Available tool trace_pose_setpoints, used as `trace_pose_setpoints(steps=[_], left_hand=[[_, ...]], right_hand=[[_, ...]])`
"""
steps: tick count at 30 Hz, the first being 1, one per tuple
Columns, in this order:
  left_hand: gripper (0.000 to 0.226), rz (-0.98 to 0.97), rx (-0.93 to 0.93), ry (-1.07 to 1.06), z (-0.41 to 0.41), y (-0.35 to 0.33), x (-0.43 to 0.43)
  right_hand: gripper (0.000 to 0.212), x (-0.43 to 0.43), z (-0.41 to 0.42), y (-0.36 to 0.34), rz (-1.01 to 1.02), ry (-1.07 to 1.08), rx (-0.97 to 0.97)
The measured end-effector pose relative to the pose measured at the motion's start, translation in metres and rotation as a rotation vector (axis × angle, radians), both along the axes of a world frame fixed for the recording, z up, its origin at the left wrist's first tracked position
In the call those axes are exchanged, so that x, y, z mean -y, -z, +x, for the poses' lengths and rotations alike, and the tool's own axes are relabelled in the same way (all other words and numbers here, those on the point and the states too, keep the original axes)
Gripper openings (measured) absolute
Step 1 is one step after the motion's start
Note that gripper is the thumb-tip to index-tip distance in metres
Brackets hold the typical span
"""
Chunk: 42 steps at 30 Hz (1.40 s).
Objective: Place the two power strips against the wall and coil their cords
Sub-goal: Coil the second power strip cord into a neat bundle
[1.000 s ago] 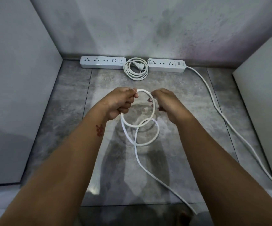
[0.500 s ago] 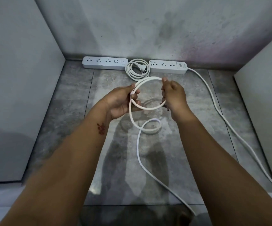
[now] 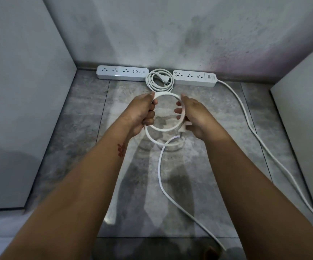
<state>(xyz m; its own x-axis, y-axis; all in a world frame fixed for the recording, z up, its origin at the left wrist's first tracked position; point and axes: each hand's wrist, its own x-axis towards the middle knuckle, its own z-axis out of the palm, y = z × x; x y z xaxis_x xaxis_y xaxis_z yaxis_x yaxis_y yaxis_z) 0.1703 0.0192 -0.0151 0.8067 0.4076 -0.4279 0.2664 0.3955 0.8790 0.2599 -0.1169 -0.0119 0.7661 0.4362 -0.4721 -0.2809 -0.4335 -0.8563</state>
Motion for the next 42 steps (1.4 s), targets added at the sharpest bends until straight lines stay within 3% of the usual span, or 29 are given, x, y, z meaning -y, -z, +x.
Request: trace_pose_setpoints(steps=[3,7,15,18,23,26,30,34,37,39,42], left_hand=[[0.031,-0.022,0.030,-0.003,0.001,0.003,0.010],[0.031,-0.042,0.057,0.018,0.002,0.001,0.015],[0.032,0.056,0.039,0.019,0.000,0.005,0.010],[0.032,0.108,0.024,0.021,0.000,0.005,0.007],[0.032,0.217,-0.021,-0.048,-0.002,0.003,-0.010],[0.026,0.178,-0.019,-0.068,-0.003,0.002,-0.016],[0.028,0.094,0.001,0.003,-0.002,-0.001,-0.014],[0.023,0.023,0.003,0.142,-0.003,-0.007,-0.016],[0.020,-0.137,-0.005,0.178,-0.004,-0.010,-0.015],[0.032,-0.270,-0.016,0.174,-0.005,-0.007,-0.017],[0.032,-0.334,-0.034,0.110,-0.004,-0.003,-0.016]], right_hand=[[0.005,-0.005,-0.003,0.000,0.155,0.074,-0.214],[0.025,-0.005,-0.002,0.003,0.311,0.211,-0.292],[0.023,-0.009,-0.002,-0.013,0.496,0.327,-0.409],[0.017,-0.012,-0.003,-0.011,0.419,0.270,-0.369],[0.002,0.002,-0.003,-0.012,-0.019,-0.154,-0.216],[0.004,0.004,0.000,-0.017,-0.101,-0.284,-0.128],[0.003,-0.005,0.003,-0.020,-0.046,-0.224,0.009],[0.030,-0.007,0.002,-0.019,0.071,-0.188,-0.059],[0.030,-0.007,0.001,-0.020,0.111,-0.086,-0.029],[0.030,-0.007,0.004,-0.020,0.183,0.058,-0.090],[0.030,-0.005,0.008,-0.022,0.204,0.137,-0.192]])
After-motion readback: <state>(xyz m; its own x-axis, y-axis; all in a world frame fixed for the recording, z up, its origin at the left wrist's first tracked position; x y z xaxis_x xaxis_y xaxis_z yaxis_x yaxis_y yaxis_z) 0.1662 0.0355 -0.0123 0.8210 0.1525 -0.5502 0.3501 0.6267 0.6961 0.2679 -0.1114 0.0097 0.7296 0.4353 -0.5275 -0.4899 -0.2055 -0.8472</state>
